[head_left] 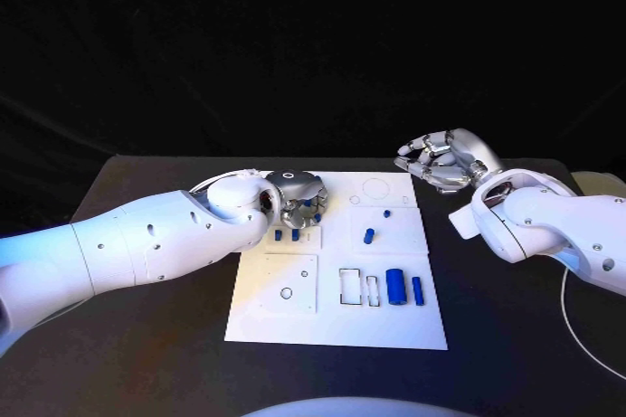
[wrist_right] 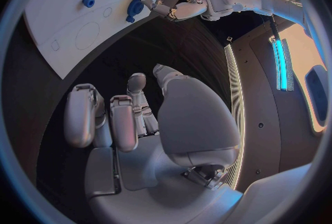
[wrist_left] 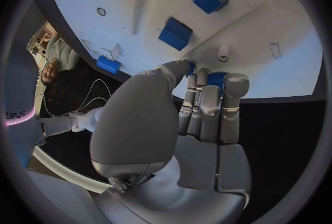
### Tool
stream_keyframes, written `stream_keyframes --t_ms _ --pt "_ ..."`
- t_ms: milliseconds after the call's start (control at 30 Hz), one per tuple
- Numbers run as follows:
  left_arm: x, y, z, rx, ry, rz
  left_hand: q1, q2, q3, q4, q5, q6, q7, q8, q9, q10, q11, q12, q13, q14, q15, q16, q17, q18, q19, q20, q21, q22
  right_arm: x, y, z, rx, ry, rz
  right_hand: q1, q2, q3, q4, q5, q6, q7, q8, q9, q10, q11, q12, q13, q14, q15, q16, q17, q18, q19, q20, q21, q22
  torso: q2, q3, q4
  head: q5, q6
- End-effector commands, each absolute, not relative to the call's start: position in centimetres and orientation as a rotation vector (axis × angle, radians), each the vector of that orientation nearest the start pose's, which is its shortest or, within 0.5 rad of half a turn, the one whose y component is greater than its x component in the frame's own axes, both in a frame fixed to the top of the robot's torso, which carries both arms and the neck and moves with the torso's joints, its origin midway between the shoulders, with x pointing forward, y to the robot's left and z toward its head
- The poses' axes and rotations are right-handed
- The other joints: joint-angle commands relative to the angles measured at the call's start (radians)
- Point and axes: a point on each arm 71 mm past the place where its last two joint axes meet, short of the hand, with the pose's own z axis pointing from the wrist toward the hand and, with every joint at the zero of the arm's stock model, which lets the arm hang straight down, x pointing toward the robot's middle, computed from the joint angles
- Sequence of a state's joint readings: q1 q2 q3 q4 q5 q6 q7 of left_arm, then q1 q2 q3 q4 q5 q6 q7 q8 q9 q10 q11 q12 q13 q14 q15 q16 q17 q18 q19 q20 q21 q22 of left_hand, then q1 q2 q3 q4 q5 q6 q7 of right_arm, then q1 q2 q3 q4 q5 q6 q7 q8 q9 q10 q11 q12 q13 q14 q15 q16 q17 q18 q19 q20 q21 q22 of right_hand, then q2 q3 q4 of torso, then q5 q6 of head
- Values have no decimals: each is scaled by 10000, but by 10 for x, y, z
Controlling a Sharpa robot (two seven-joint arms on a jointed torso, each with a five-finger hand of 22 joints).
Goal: Assemble the parts on the task board
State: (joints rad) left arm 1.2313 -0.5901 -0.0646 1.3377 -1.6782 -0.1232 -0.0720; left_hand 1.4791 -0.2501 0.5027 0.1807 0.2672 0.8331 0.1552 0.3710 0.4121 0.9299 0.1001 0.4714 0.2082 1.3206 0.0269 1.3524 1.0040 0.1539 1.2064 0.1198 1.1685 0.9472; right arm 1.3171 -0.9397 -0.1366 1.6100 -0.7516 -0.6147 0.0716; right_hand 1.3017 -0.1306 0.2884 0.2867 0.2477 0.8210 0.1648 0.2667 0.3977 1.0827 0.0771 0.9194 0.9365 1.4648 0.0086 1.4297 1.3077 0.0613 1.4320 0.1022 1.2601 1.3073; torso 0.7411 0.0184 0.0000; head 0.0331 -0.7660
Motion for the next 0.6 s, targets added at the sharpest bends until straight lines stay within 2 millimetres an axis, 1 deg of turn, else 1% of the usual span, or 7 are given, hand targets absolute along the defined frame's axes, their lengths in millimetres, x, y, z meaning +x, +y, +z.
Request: stream_keyframes --t_ms 33,167,333,400,600 --pt "508 113 -197 5453 17269 -5867 44 -12 81 13 -29 2 25 -61 -17 79 8 -50 -23 86 15 81 34 -203 123 -4 77 65 481 -237 -148 4891 14761 9441 -33 -54 83 13 41 -63 -14 90 -10 -61 -5 -40 -22 385 -94 -85 212 105 -64 6 -40 572 3 -1 10 2 -24" --pt "508 113 -198 5460 17316 -5869 40 -9 100 9 -29 20 26 -73 -28 117 2 -62 -41 120 10 116 85 -223 176 -5 150 168 481 -237 -148 4889 14764 9442 -33 -54 83 13 41 -63 -14 90 -10 -61 -5 -40 -22 385 -94 -85 212 105 -64 6 -40 572 -2 2 14 5 -33" --pt "508 112 -198 5470 17389 -5858 31 18 203 -38 -33 181 -3 -118 -80 399 -61 -120 -127 359 -45 324 361 -287 366 -35 435 541 481 -237 -148 4887 14771 9445 -33 -54 83 13 41 -63 -14 90 -10 -61 -5 -40 -22 385 -94 -85 212 105 -64 6 -40 572 -3 -1 8 1 -46" --pt "508 112 -198 5478 17418 -5869 56 76 291 -98 -34 351 -45 -120 -98 610 -121 -166 -177 507 -96 427 486 -341 529 -69 653 833 481 -237 -148 4886 14774 9446 -42 -55 90 12 44 -45 -20 109 -8 -33 -11 -32 -25 388 -98 -87 216 105 -60 3 -45 570 -4 -2 7 4 -51" --pt "507 110 -198 5456 17354 -6064 112 173 474 -226 -29 577 -111 -157 -132 842 -194 -336 -284 644 -168 501 545 -378 635 -126 825 1052 481 -237 -148 4885 14786 9448 -45 -55 93 11 44 -39 -23 117 -7 9 -13 11 12 390 -100 -88 218 101 -51 2 -32 579 -5 0 4 -9 -55"
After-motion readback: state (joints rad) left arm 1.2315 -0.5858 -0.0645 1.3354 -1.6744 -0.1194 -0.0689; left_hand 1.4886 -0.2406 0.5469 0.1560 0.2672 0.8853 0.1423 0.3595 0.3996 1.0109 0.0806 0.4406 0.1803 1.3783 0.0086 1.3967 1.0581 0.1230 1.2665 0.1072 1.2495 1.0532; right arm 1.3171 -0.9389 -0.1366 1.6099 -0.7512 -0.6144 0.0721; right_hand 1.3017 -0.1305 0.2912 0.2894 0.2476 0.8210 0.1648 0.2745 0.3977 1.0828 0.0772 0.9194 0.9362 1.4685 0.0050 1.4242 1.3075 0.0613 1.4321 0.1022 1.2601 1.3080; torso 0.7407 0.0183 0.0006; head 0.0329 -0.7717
